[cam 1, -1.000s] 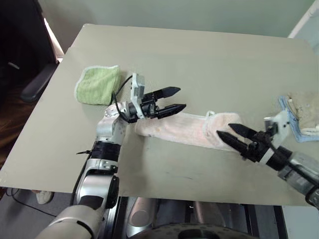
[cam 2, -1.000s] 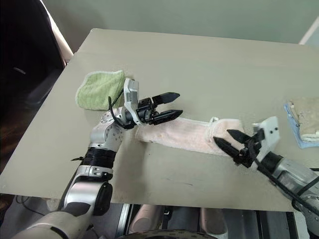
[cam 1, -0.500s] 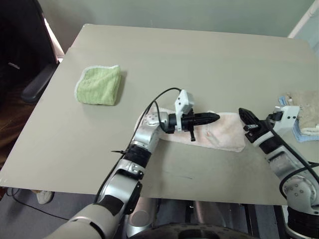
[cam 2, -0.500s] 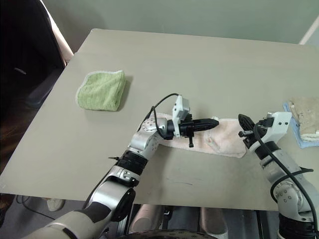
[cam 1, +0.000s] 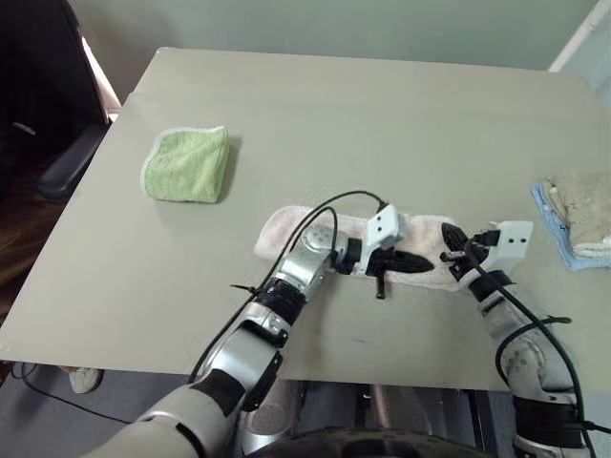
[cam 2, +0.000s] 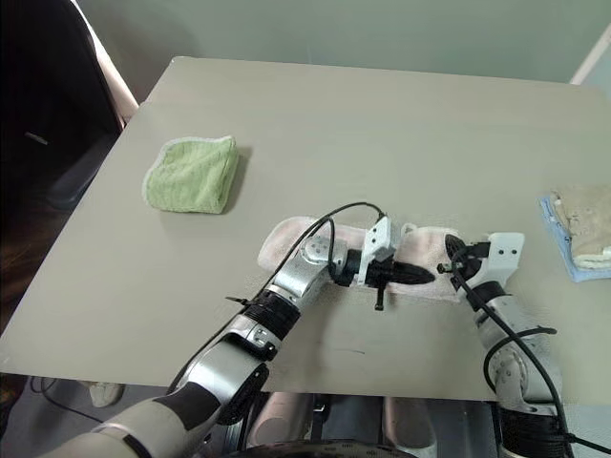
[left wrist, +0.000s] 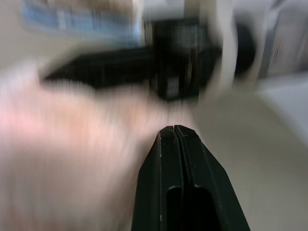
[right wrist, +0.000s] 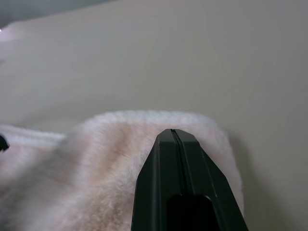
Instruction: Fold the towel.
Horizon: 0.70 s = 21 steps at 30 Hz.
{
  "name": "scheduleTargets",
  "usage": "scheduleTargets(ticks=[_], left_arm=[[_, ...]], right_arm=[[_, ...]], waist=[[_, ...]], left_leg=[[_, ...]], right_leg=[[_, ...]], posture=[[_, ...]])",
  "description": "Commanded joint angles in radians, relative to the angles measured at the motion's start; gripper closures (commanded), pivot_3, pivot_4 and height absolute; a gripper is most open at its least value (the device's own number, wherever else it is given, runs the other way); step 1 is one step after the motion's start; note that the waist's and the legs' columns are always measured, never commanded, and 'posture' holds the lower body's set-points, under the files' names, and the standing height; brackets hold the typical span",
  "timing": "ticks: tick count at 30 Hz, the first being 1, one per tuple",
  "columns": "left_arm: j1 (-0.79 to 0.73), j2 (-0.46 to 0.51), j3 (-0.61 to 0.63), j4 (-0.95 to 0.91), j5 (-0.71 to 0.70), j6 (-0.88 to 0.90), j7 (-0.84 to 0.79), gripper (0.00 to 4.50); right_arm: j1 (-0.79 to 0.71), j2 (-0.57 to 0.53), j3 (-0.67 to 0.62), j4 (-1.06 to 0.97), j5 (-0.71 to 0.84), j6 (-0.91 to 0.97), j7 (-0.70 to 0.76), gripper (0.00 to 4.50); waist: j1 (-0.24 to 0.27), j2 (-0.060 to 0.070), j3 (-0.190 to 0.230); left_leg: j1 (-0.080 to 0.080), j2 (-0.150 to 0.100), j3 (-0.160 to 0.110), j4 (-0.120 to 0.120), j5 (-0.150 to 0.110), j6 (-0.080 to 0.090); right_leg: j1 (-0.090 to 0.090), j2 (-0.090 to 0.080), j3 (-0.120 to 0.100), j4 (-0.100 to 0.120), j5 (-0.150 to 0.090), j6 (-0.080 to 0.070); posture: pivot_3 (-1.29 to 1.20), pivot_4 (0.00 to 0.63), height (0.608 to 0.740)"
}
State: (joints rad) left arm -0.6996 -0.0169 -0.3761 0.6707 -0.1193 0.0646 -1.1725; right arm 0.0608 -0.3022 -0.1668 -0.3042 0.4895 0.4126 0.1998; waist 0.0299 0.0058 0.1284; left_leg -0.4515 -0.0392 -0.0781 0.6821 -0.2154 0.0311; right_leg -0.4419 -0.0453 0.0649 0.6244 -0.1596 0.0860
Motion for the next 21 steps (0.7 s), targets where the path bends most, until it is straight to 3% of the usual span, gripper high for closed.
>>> scheduleTargets(ticks=[1, 5, 8, 13, 14, 17, 21], left_arm=[[0.009, 0.003, -0.02, 0.032, 0.046, -0.021, 0.019, 4.44], [0.001, -0.001, -0.001, 0.072, 0.058, -0.041, 0.041, 4.44], [-0.004, -0.011, 0.028, 0.068, 0.023, -0.016, 0.022, 4.44], [-0.015, -0.017, 0.092, 0.001, -0.065, 0.114, -0.015, 4.44], [-0.023, -0.018, 0.119, -0.027, -0.1, 0.164, -0.015, 4.48], [-0.041, -0.003, 0.177, -0.14, -0.183, 0.292, -0.01, 3.89], [-0.038, 0.041, 0.214, -0.313, -0.258, 0.437, 0.012, 2.54]], right_arm=[[0.025, 0.018, 0.027, 0.02, -0.053, -0.052, 0.019, 4.5], [0.043, 0.029, 0.041, 0.041, -0.081, -0.069, 0.033, 4.5], [0.04, 0.021, 0.042, 0.056, -0.099, -0.064, 0.037, 4.5], [0.027, 0.006, 0.011, 0.046, -0.078, -0.054, 0.062, 4.5], [0.022, 0.004, -0.007, 0.023, -0.046, -0.043, 0.074, 4.33], [0.014, -0.024, -0.043, -0.075, 0.043, -0.005, 0.124, 3.62], [0.007, -0.077, -0.076, -0.171, 0.122, 0.048, 0.16, 2.29]], waist=[[0.0, 0.0, 0.0], [0.0, 0.001, -0.001], [-0.002, 0.001, -0.001], [-0.003, 0.001, -0.001], [-0.003, 0.001, -0.001], [-0.003, 0.001, -0.001], [-0.002, 0.002, 0.0]], left_leg=[[0.0, 0.0, 0.0, 0.0, 0.0, 0.0], [0.007, 0.0, 0.0, 0.0, -0.008, -0.013], [0.017, 0.0, -0.001, -0.002, -0.01, -0.013], [0.016, 0.0, -0.001, -0.002, -0.011, -0.013], [0.015, 0.0, -0.001, -0.002, -0.011, -0.013], [0.012, 0.0, -0.001, -0.002, -0.011, -0.013], [0.006, 0.0, 0.0, -0.002, -0.007, -0.013]], right_leg=[[0.0, 0.0, 0.0, 0.0, 0.0, 0.0], [0.009, 0.0, 0.0, -0.002, -0.004, -0.007], [0.018, 0.001, 0.0, -0.006, -0.005, -0.008], [0.018, 0.001, 0.0, -0.008, -0.005, -0.008], [0.018, 0.001, 0.0, -0.008, -0.005, -0.008], [0.015, 0.001, 0.0, -0.01, -0.004, -0.007], [0.011, 0.001, 0.0, -0.011, -0.003, -0.008]], posture=[[0.0, 0.15, 0.728], [0.0, 0.15, 0.728], [0.0, 0.15, 0.728], [0.0, 0.15, 0.728], [0.0, 0.15, 0.728], [0.0, 0.15, 0.728], [0.0, 0.15, 0.728]])
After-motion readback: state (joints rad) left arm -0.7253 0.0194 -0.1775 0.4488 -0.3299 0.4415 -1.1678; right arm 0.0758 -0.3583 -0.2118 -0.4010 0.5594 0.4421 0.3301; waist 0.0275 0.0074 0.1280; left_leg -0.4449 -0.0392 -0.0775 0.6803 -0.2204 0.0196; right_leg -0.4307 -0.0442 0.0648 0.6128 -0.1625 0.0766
